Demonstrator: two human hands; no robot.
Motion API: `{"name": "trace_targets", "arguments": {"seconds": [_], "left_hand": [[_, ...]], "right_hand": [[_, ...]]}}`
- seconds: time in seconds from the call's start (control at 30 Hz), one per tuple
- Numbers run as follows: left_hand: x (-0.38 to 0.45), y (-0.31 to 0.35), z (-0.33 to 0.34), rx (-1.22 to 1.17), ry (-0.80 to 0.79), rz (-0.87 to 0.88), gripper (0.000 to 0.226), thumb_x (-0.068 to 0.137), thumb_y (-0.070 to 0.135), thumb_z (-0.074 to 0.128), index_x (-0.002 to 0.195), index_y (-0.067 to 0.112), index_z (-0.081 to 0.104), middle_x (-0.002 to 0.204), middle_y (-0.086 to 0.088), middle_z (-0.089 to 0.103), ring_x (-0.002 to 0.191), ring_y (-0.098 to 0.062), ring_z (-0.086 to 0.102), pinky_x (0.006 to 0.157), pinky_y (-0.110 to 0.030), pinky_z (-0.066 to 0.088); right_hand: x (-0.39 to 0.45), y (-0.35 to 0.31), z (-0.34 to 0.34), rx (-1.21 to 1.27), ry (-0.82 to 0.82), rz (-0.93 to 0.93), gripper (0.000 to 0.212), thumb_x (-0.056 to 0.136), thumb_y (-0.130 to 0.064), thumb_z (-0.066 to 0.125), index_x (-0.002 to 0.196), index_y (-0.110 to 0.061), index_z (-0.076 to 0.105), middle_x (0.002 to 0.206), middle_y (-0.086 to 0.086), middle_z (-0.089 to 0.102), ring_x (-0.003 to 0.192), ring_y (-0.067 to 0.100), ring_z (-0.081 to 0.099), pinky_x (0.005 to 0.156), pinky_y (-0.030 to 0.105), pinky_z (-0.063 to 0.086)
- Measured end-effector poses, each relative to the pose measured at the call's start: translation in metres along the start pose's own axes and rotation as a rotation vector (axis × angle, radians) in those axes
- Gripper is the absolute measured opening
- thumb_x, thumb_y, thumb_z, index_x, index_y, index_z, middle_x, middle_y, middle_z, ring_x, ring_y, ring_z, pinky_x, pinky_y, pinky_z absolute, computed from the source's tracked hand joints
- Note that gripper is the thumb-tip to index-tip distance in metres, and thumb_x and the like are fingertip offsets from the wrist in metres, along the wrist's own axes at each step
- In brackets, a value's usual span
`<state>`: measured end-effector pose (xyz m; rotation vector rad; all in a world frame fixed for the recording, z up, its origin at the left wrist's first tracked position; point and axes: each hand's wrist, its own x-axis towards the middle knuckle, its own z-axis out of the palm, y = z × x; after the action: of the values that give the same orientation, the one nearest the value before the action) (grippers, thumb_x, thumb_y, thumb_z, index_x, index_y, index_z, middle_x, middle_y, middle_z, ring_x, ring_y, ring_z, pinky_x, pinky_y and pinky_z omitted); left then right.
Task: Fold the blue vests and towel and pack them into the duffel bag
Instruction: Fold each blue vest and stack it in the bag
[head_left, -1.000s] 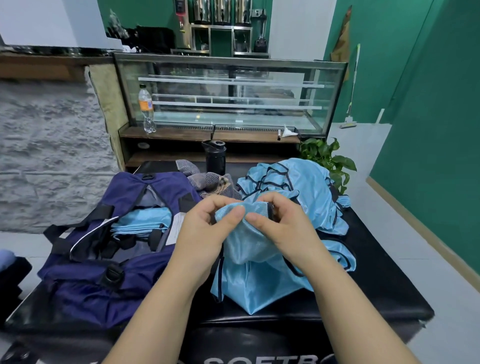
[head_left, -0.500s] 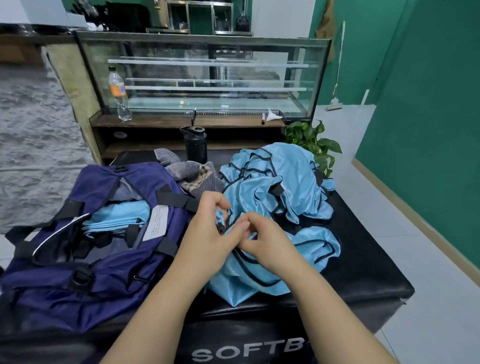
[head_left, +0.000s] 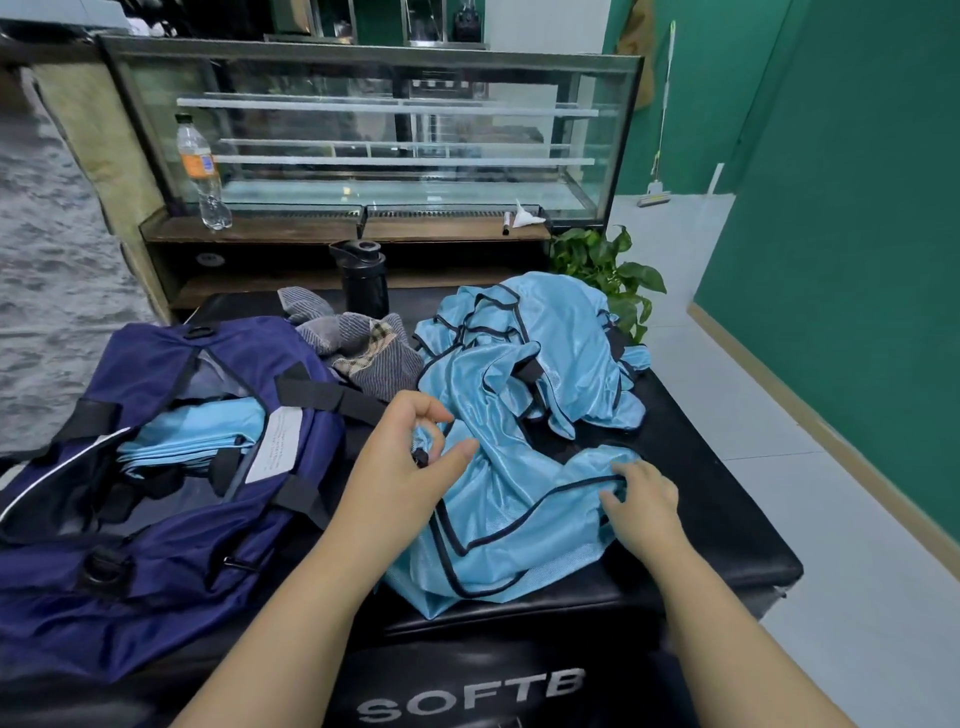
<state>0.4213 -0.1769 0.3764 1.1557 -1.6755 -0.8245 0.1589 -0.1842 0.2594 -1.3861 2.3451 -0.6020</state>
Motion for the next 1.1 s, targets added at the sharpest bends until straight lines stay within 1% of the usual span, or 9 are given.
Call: {"name": "trace_targets", "arguments": {"seconds": [0.13, 0.37, 0.43, 0.53, 0.63, 0.7, 0.87, 0.97, 1.1], "left_hand": [[0.0, 0.002, 0.004, -0.021, -0.069, -0.022, 0.022, 0.085, 0.021, 0.068, 0.09, 0.029, 0.048, 0.067, 0.01, 0.044, 0.049, 0.0, 0.041, 0.055, -0.012, 0.036], [0.0, -0.001, 0.008, 0.008, -0.128, -0.057, 0.02, 0.085, 0.023, 0.069, 0.089, 0.031, 0.051, 0.069, 0.011, 0.046, 0.055, 0.002, 0.044, 0.058, -0.011, 0.038], [0.0, -0.003, 0.009, 0.039, -0.156, -0.068, 0.02, 0.084, 0.025, 0.069, 0.086, 0.035, 0.052, 0.069, 0.013, 0.05, 0.057, 0.0, 0.047, 0.061, -0.013, 0.039], [0.0, -0.002, 0.011, 0.055, -0.197, -0.124, 0.016, 0.084, 0.026, 0.07, 0.086, 0.033, 0.056, 0.074, 0.02, 0.059, 0.057, 0.003, 0.05, 0.065, -0.02, 0.041], [-0.003, 0.0, 0.011, 0.078, -0.28, -0.192, 0.012, 0.083, 0.033, 0.071, 0.089, 0.036, 0.061, 0.091, 0.023, 0.064, 0.085, 0.008, 0.057, 0.079, -0.014, 0.042], [-0.007, 0.002, 0.01, 0.084, -0.334, -0.216, 0.017, 0.081, 0.04, 0.071, 0.093, 0.042, 0.06, 0.102, 0.026, 0.061, 0.1, 0.011, 0.054, 0.085, -0.011, 0.039], [-0.013, 0.016, 0.004, -0.137, -0.381, -0.188, 0.012, 0.084, 0.028, 0.07, 0.093, 0.032, 0.063, 0.073, 0.028, 0.066, 0.057, 0.011, 0.055, 0.053, -0.006, 0.038], [-0.014, 0.025, -0.004, -0.335, -0.352, -0.207, 0.009, 0.089, 0.015, 0.064, 0.091, 0.023, 0.061, 0.046, 0.019, 0.054, 0.039, 0.004, 0.046, 0.044, -0.008, 0.034], [-0.011, 0.029, -0.026, -0.447, -0.229, -0.168, 0.023, 0.089, 0.015, 0.063, 0.108, 0.027, 0.063, 0.068, 0.011, 0.063, 0.044, -0.008, 0.036, 0.042, -0.02, 0.029]], "right_hand": [[0.005, 0.01, -0.005, 0.057, 0.039, 0.093, 0.044, 0.094, -0.024, 0.057, 0.135, -0.013, 0.046, 0.155, 0.011, 0.021, 0.141, 0.028, 0.02, 0.109, 0.04, 0.027], [0.002, 0.007, -0.011, 0.226, 0.009, 0.161, 0.029, 0.087, -0.022, 0.06, 0.116, -0.022, 0.061, 0.117, 0.0, 0.064, 0.108, 0.024, 0.054, 0.093, 0.041, 0.046], [-0.005, -0.006, -0.021, 0.369, 0.032, 0.108, 0.021, 0.086, -0.018, 0.06, 0.106, -0.021, 0.066, 0.105, -0.003, 0.068, 0.086, 0.021, 0.063, 0.078, 0.033, 0.052], [-0.016, -0.039, -0.045, 0.623, 0.038, 0.008, 0.02, 0.087, -0.015, 0.062, 0.104, -0.019, 0.07, 0.096, -0.008, 0.068, 0.082, 0.017, 0.064, 0.068, 0.022, 0.048], [-0.028, -0.076, -0.066, 0.831, -0.013, -0.095, 0.016, 0.087, -0.019, 0.067, 0.098, -0.029, 0.071, 0.101, -0.009, 0.069, 0.093, 0.007, 0.062, 0.085, 0.027, 0.05], [-0.038, -0.097, -0.076, 0.908, -0.081, -0.157, 0.019, 0.088, -0.018, 0.065, 0.096, -0.033, 0.072, 0.108, -0.007, 0.069, 0.094, 0.007, 0.061, 0.08, 0.027, 0.05], [-0.063, -0.136, -0.091, 0.995, -0.258, -0.376, 0.039, 0.086, -0.005, 0.062, 0.107, -0.037, 0.07, 0.125, -0.013, 0.063, 0.122, 0.016, 0.054, 0.105, 0.043, 0.042], [-0.072, -0.15, -0.095, 1.015, -0.35, -0.438, 0.047, 0.078, -0.005, 0.059, 0.113, -0.036, 0.068, 0.13, -0.011, 0.06, 0.116, 0.017, 0.055, 0.095, 0.04, 0.047], [-0.082, -0.161, -0.101, 0.985, -0.398, -0.487, 0.067, 0.082, 0.016, 0.043, 0.122, -0.035, 0.061, 0.137, -0.008, 0.054, 0.098, 0.007, 0.056, 0.054, 0.017, 0.042]]}}
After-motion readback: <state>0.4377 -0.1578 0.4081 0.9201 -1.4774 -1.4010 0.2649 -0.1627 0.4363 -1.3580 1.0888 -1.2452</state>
